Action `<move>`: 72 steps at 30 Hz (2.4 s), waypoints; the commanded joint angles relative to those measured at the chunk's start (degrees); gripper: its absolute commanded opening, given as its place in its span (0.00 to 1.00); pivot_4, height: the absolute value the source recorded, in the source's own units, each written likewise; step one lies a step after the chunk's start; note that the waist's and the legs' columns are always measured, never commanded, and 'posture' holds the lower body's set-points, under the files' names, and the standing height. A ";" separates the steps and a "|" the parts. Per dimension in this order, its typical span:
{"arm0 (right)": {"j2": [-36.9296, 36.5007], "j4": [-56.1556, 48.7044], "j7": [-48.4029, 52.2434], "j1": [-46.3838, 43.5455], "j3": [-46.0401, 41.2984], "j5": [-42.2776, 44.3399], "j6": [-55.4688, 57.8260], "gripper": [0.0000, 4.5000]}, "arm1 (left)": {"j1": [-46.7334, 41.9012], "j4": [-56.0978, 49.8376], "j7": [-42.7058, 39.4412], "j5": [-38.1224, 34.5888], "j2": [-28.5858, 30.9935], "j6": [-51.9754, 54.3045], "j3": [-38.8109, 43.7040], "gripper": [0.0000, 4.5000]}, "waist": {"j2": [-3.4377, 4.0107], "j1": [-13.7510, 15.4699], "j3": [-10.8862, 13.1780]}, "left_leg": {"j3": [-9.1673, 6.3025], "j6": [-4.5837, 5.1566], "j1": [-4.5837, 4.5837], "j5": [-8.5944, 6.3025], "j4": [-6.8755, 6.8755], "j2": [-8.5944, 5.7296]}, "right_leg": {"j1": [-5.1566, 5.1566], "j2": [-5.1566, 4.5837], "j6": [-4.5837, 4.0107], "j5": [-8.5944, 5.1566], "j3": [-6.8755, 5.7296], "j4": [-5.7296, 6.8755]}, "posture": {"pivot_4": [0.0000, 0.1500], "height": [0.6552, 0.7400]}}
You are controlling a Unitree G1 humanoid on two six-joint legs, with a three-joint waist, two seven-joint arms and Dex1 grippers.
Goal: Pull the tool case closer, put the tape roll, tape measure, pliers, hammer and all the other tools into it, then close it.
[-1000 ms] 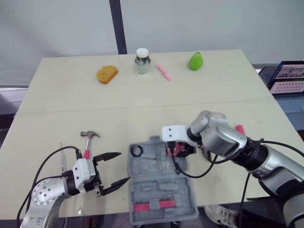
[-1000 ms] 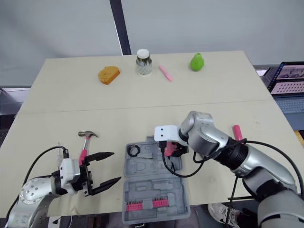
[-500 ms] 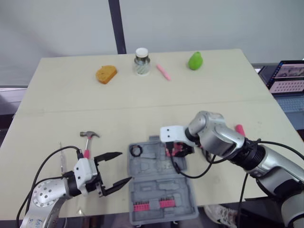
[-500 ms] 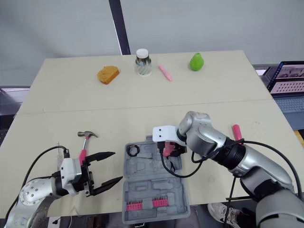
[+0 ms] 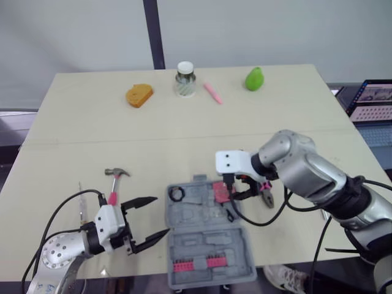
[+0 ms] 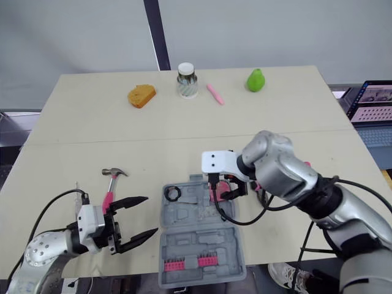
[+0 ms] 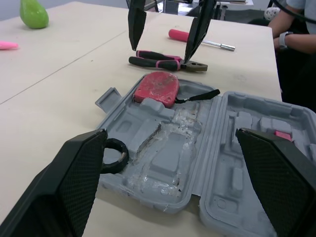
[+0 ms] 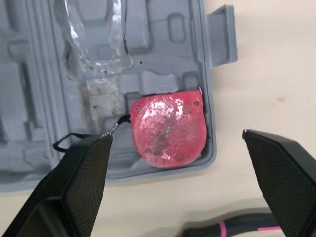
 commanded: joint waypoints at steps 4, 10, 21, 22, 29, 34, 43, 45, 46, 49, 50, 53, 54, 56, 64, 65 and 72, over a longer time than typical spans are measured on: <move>0.28 1.13 -2.30 8.01 -12.89 8.28 -8.94 0.58 | -0.36 0.59 -1.88 -1.95 -0.08 -1.95 1.22 1.00 | -0.02 -0.20 0.01 | 0.03 0.03 0.00 0.06 0.00 0.00 | 0.00 0.01 0.00 0.00 0.00 0.01 | 1.00 0.47; 0.43 3.85 -2.24 15.46 -17.09 12.41 -17.16 0.41 | -1.03 4.29 -4.51 -1.80 -0.08 -4.54 1.57 1.00 | -0.07 -0.06 0.03 | 0.01 0.02 -0.02 0.07 -0.01 0.01 | -0.01 0.07 0.00 0.00 0.00 0.00 | 1.00 0.47; 6.42 21.04 -4.95 19.58 -18.01 11.57 -38.27 0.41 | -2.96 7.69 -7.97 -2.65 -0.06 -6.39 1.94 1.00 | -0.12 -0.05 0.01 | 0.02 0.07 -0.01 0.11 0.03 -0.01 | 0.01 0.06 0.02 0.01 0.01 0.04 | 1.00 0.47; 6.98 21.98 -5.12 19.56 -18.08 11.66 -39.38 0.41 | -3.10 7.73 -8.07 -2.80 -0.03 -6.26 2.00 1.00 | -0.12 -0.07 0.01 | 0.02 0.07 -0.01 0.11 0.04 -0.01 | 0.01 0.06 0.02 0.01 0.01 0.04 | 1.00 0.47; 9.53 27.67 -5.32 18.54 -17.18 10.98 -43.57 0.41 | -3.97 6.52 -7.57 -2.89 0.56 -4.88 2.08 1.00 | -0.12 -0.06 0.01 | 0.01 0.08 0.00 0.11 0.06 -0.01 | 0.02 0.07 0.02 0.01 0.01 0.08 | 1.00 0.47; 11.19 30.78 -5.30 18.43 -17.05 10.74 -45.08 0.41 | -3.86 5.11 -7.04 -2.97 0.87 -3.74 2.29 1.00 | -0.12 -0.09 0.01 | 0.00 0.08 0.00 0.11 0.07 0.00 | 0.02 0.07 0.02 0.01 0.01 0.09 | 1.00 0.47; 13.38 36.28 -4.46 18.68 -18.02 11.56 -46.83 0.41 | -4.04 4.30 -6.87 -3.07 1.50 -2.68 2.51 1.00 | -0.13 -0.04 0.00 | -0.04 0.08 0.00 0.11 0.11 -0.01 | 0.04 0.07 0.02 0.01 0.01 0.11 | 1.00 0.47; 13.44 37.40 -4.20 18.93 -18.06 11.54 -47.28 0.41 | -3.92 4.27 -6.95 -3.07 1.58 -2.69 2.57 1.00 | -0.13 -0.02 -0.01 | -0.06 0.08 0.00 0.11 0.11 -0.01 | 0.05 0.08 0.02 0.01 0.00 0.11 | 1.00 0.47; 13.42 38.07 -3.95 19.24 -18.12 11.62 -47.58 0.41 | -3.85 4.23 -7.01 -3.05 1.65 -2.71 2.60 1.00 | -0.14 -0.02 -0.01 | -0.06 0.08 0.00 0.11 0.12 -0.01 | 0.06 0.07 0.02 0.01 0.00 0.11 | 1.00 0.47; 13.39 39.71 -3.66 20.08 -18.09 11.64 -49.22 0.41 | -3.79 4.16 -7.07 -2.95 1.76 -2.76 2.63 1.00 | -0.18 0.03 -0.05 | -0.08 0.08 0.00 0.11 0.13 -0.01 | 0.08 0.08 0.02 0.01 -0.01 0.12 | 1.00 0.47; 13.49 40.13 -3.80 20.34 -18.11 11.66 -49.86 0.41 | -3.80 4.11 -7.04 -2.90 1.77 -2.76 2.62 1.00 | -0.20 0.05 -0.06 | -0.10 0.08 0.00 0.11 0.13 -0.01 | 0.09 0.08 0.02 0.01 -0.01 0.12 | 1.00 0.47; 13.68 40.85 -4.23 21.24 -17.93 11.44 -51.53 0.41 | -3.76 4.04 -7.06 -2.86 1.84 -2.80 2.64 1.00 | -0.27 0.24 -0.10 | -0.13 0.08 0.01 0.11 0.16 -0.02 | 0.12 0.08 0.02 0.01 -0.03 0.12 | 1.00 0.47; 13.77 41.06 -4.43 21.44 -17.86 11.22 -52.01 0.41 | -3.77 4.02 -7.08 -2.84 1.87 -2.81 2.64 1.00 | -0.27 0.21 -0.10 | -0.13 0.08 0.01 0.11 0.16 -0.02 | 0.12 0.07 0.02 0.01 -0.03 0.11 | 1.00 0.47; 14.11 41.59 -4.85 21.67 -17.70 10.83 -52.72 0.41 | -3.87 3.95 -7.10 -2.82 2.00 -2.71 2.64 1.00 | -0.32 0.17 -0.14 | -0.12 0.07 0.02 0.11 0.18 -0.01 | 0.13 0.08 0.02 0.01 -0.02 0.12 | 1.00 0.47; 15.01 45.73 -6.32 21.38 -17.33 8.97 -55.63 0.41 | -5.12 1.76 -5.95 -2.99 2.93 -0.29 2.48 1.00 | -0.52 -0.09 -0.29 | -0.16 0.06 0.13 0.10 0.18 0.02 | 0.25 0.12 0.02 0.01 -0.03 0.12 | 1.00 0.47; 15.07 46.10 -6.39 21.35 -17.34 8.87 -55.95 0.41 | -5.27 1.40 -5.74 -3.02 3.03 0.14 2.47 1.00 | -0.53 -0.09 -0.29 | -0.16 0.05 0.20 0.09 0.18 0.02 | 0.33 0.13 0.02 0.01 -0.03 0.11 | 1.00 0.47; 15.26 46.66 -6.77 21.30 -17.65 8.88 -57.39 0.41 | -6.18 -1.31 -4.18 -3.10 3.26 3.18 2.08 1.00 | -0.53 -0.08 -0.31 | -0.20 -0.03 0.83 0.01 0.01 0.03 | 0.92 0.12 0.00 0.00 0.00 0.00 | 1.00 0.47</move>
